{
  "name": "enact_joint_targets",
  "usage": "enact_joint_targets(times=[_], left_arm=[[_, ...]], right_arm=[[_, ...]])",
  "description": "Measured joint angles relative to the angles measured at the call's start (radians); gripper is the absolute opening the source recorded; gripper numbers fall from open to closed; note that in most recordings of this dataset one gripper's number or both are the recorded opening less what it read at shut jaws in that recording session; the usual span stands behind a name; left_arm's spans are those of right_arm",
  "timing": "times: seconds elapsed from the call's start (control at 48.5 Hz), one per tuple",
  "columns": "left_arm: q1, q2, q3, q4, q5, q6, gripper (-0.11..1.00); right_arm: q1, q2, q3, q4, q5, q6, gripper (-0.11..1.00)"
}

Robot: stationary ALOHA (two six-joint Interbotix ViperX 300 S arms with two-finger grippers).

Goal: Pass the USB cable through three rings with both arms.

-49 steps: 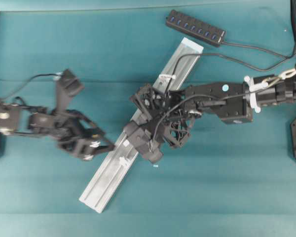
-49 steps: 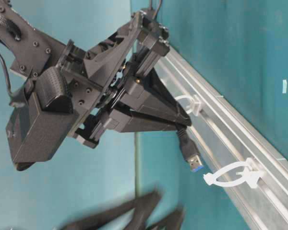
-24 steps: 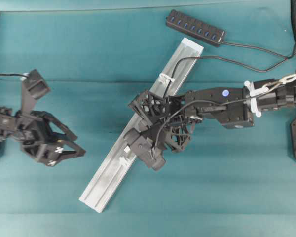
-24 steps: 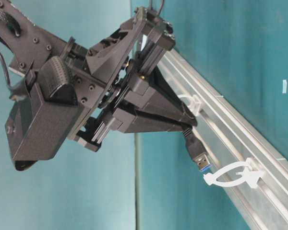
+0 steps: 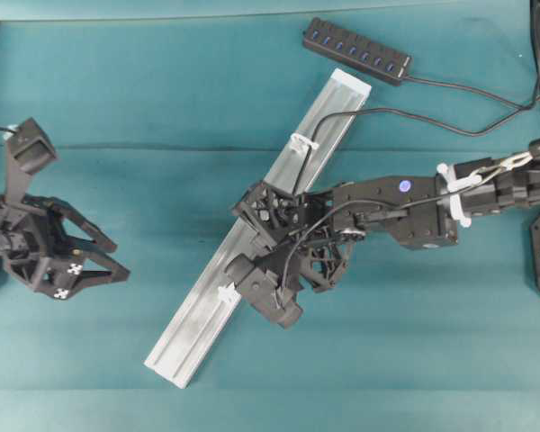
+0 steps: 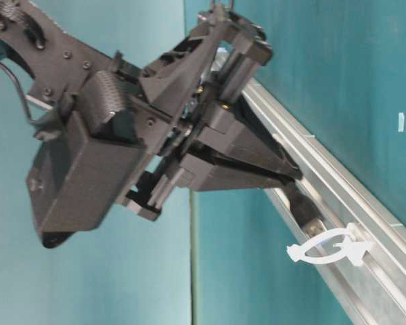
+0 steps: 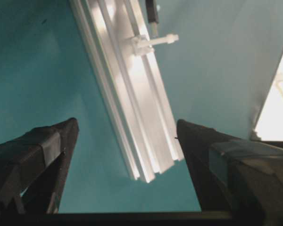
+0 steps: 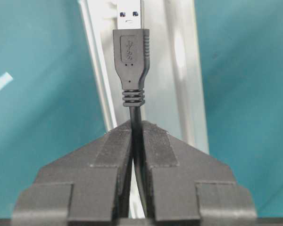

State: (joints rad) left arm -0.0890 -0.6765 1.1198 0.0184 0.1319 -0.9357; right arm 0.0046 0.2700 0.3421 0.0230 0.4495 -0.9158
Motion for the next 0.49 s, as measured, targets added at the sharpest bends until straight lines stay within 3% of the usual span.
enact_joint_targets(times=[0.494], left_arm=[[0.0,-0.043,0.005,0.0,0.06,-0.003,0.88]], right_arm=[[0.021,0.021,-0.02,0.011,-0.031,0.002,0.07]])
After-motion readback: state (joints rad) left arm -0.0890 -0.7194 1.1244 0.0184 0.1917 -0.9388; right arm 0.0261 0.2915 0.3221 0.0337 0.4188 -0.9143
